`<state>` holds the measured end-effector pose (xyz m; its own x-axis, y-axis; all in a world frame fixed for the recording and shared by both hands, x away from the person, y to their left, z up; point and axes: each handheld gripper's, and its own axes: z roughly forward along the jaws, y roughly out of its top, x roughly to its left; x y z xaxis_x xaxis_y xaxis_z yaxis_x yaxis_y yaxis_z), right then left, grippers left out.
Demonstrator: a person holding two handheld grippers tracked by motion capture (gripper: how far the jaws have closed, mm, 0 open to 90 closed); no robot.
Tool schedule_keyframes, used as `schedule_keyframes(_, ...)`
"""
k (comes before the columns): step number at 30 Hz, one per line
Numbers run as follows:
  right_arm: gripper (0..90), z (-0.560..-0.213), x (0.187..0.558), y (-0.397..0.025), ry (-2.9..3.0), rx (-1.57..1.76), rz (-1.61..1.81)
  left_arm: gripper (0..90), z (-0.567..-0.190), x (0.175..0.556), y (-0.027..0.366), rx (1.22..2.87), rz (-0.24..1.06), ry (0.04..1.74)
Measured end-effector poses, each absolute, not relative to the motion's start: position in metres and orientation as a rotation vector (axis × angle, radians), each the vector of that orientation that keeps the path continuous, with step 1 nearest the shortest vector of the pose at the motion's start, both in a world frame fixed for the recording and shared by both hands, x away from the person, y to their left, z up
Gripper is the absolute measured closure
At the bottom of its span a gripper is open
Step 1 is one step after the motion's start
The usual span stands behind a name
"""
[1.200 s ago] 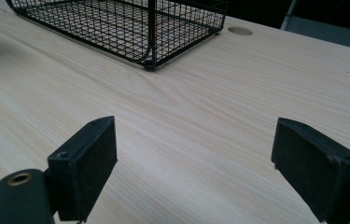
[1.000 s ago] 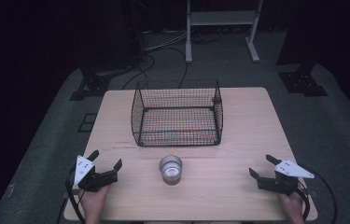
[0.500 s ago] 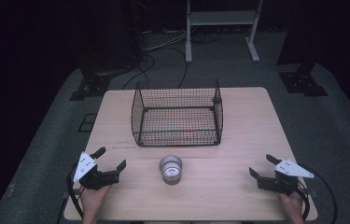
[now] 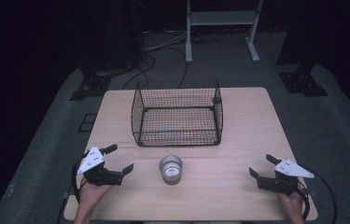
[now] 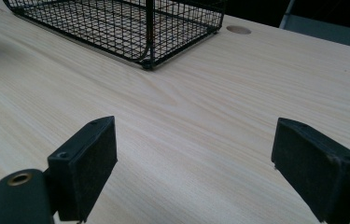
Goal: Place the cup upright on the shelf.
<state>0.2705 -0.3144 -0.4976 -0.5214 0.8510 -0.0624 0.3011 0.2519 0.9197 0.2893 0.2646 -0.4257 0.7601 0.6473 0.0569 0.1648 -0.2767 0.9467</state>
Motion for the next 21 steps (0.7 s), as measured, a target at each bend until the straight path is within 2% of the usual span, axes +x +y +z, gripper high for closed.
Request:
schedule_keyframes(9,13.5,-0.498,0.271,-0.314,1.96,1.043,1.248,2.1,-0.407,0.293,0.254,1.909,0.457,0.512)
schedule_keyframes(21,13.5,-0.498,0.271,-0.314,1.964,1.045,1.244,2.1,-0.407,0.296,0.241,1.979,0.373,0.455)
